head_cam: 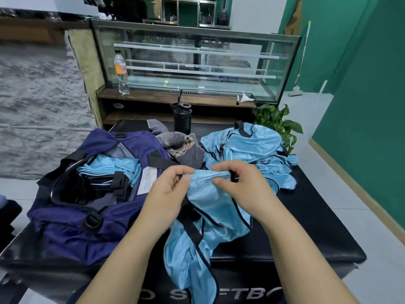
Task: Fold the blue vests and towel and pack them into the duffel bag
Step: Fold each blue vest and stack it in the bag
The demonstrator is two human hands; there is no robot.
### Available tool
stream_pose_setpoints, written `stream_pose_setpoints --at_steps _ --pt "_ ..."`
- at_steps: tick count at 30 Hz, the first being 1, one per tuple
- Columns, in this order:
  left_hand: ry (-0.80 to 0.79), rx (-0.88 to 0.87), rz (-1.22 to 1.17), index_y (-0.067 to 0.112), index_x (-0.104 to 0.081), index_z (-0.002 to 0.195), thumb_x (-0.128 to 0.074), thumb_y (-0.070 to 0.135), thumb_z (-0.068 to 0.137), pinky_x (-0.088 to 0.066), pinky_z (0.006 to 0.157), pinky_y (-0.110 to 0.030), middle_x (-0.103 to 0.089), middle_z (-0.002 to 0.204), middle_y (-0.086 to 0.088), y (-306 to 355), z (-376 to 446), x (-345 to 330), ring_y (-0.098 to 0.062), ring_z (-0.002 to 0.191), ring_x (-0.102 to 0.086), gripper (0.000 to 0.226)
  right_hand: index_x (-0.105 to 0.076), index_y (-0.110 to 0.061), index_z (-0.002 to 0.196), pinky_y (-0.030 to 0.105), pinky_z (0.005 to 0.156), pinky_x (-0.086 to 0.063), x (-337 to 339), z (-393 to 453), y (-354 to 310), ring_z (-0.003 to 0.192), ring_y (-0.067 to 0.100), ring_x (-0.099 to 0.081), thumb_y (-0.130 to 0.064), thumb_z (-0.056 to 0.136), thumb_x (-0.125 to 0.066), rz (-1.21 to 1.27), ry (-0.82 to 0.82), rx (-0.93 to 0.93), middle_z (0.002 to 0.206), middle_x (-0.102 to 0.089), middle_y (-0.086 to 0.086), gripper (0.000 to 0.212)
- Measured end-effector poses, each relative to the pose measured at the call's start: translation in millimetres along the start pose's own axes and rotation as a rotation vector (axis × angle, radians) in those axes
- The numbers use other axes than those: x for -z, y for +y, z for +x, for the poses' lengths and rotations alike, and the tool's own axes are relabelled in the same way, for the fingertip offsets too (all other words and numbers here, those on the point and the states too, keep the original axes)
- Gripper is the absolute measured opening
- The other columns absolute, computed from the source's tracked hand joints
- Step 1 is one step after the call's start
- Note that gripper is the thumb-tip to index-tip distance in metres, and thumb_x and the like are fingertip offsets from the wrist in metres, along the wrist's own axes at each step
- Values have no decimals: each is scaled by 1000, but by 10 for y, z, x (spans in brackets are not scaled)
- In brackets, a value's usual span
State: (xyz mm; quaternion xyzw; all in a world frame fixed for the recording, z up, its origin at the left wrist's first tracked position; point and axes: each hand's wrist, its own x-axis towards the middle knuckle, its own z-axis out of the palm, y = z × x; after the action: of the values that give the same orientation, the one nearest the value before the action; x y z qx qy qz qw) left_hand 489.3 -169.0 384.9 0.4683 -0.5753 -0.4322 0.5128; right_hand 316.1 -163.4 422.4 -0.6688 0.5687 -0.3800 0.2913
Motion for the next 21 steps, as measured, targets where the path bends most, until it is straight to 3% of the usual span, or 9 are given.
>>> stream_pose_setpoints --at_steps 2,4,6,8,11,13,16,18,21 --pt "-34 -16 77 29 -64 95 -62 12 90 -40 59 -13 -54 72 3 24 -13 1 -4 63 -46 18 -64 -31 92 10 72 -35 38 7 -9 86 -8 -50 -23 90 -65 -91 5 39 97 -57 -15 8" --pt "-6 -88 263 33 -65 90 -66 15 87 -39 61 -10 -57 75 5 55 -12 18 -3 62 -48 18 -63 -28 84 13 70 -32 74 7 -5 81 -3 -47 -27 90 -65 -154 3 62 90 -52 -13 6" --pt "54 -171 391 34 -63 81 -65 17 88 -37 68 -8 -57 84 5 82 1 33 -4 76 -52 19 -60 -28 78 13 75 -30 99 7 32 87 0 -42 -32 88 -65 -161 20 72 90 -47 -13 12" --pt "107 -197 338 32 -61 76 -63 17 89 -37 74 -6 -56 89 7 69 12 20 -3 83 -52 20 -58 -26 80 11 77 -30 114 7 69 90 -6 -42 -35 90 -61 -143 34 64 91 -49 -15 14" --pt "119 -111 62 24 -61 79 -53 20 95 -38 64 -18 -56 71 14 53 -5 -81 -8 62 -47 18 -53 -20 85 10 58 -34 85 -15 108 58 -4 -42 -27 98 -51 -9 31 31 70 -45 -10 15" --pt "149 -73 -46 22 -58 81 -50 21 96 -36 63 -28 -50 68 2 50 -7 -148 -12 62 -42 18 -51 -17 87 14 54 -34 46 -23 134 53 1 -35 -24 100 -47 65 46 38 65 -39 -7 15" --pt "135 -96 -64 29 -58 88 -50 22 98 -41 70 -37 -54 78 -7 37 8 -187 -17 72 -49 15 -53 -20 85 18 53 -31 0 -3 208 55 5 -34 -26 99 -49 162 57 47 63 -39 -4 16" --pt "92 -108 -32 38 -57 88 -47 17 99 -45 72 -35 -58 81 -1 18 12 -197 -16 75 -53 25 -57 -21 84 25 58 -32 3 22 307 59 10 -37 -28 96 -54 222 49 17 64 -41 1 15" --pt "57 -70 95 32 -59 80 -41 5 99 -37 59 -24 -53 74 -5 -67 23 -215 -17 65 -42 37 -62 -24 86 27 62 -35 8 46 532 60 12 -40 -28 93 -61 269 6 -42 63 -44 3 8"
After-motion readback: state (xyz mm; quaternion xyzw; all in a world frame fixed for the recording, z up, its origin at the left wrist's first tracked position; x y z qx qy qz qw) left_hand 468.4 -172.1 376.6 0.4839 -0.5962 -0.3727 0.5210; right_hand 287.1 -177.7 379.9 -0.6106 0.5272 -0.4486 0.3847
